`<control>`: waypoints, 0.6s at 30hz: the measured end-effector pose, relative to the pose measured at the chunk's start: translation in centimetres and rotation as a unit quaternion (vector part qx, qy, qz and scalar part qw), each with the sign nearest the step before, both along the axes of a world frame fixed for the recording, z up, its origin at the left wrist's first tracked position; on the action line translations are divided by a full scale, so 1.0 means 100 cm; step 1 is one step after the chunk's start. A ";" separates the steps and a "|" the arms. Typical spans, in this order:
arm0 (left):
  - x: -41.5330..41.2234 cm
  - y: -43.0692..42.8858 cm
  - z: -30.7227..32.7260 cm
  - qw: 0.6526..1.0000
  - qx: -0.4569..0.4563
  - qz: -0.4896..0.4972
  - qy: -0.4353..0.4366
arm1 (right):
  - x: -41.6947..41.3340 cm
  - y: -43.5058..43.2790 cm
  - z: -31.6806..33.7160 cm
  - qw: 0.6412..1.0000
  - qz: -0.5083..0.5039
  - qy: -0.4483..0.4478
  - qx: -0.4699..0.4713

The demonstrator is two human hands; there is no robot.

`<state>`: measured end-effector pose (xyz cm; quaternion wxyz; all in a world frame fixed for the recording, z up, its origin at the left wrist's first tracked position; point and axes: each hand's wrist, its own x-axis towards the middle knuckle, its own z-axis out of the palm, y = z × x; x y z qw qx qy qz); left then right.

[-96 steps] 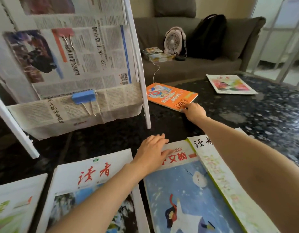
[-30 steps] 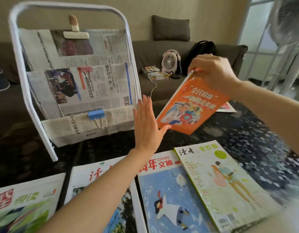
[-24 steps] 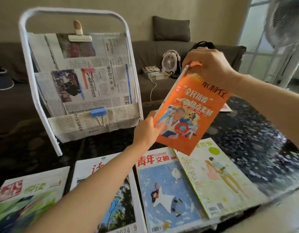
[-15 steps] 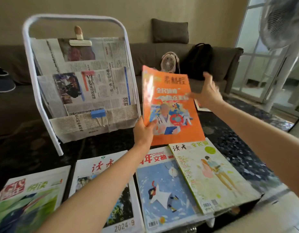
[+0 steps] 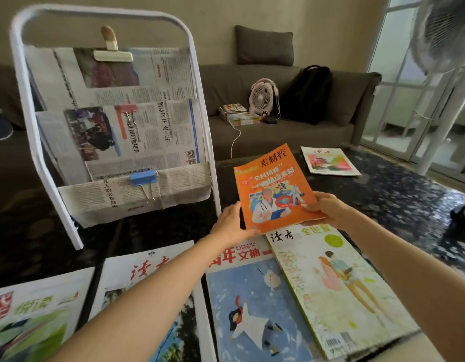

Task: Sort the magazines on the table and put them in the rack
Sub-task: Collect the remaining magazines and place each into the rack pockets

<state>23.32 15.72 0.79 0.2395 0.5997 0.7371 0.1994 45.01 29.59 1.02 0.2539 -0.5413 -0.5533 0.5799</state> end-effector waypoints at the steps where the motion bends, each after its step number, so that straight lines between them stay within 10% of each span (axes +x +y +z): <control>1: -0.002 0.001 -0.007 0.998 0.011 -0.028 0.049 | -0.007 0.005 -0.004 1.000 -0.010 0.009 -0.007; 11: -0.007 0.018 -0.051 0.980 -0.058 -0.117 0.150 | -0.073 0.031 -0.033 1.000 -0.009 -0.021 0.005; 18: -0.002 0.013 -0.059 0.976 -0.071 -0.126 0.163 | -0.079 0.031 -0.041 0.928 -0.012 -0.325 0.181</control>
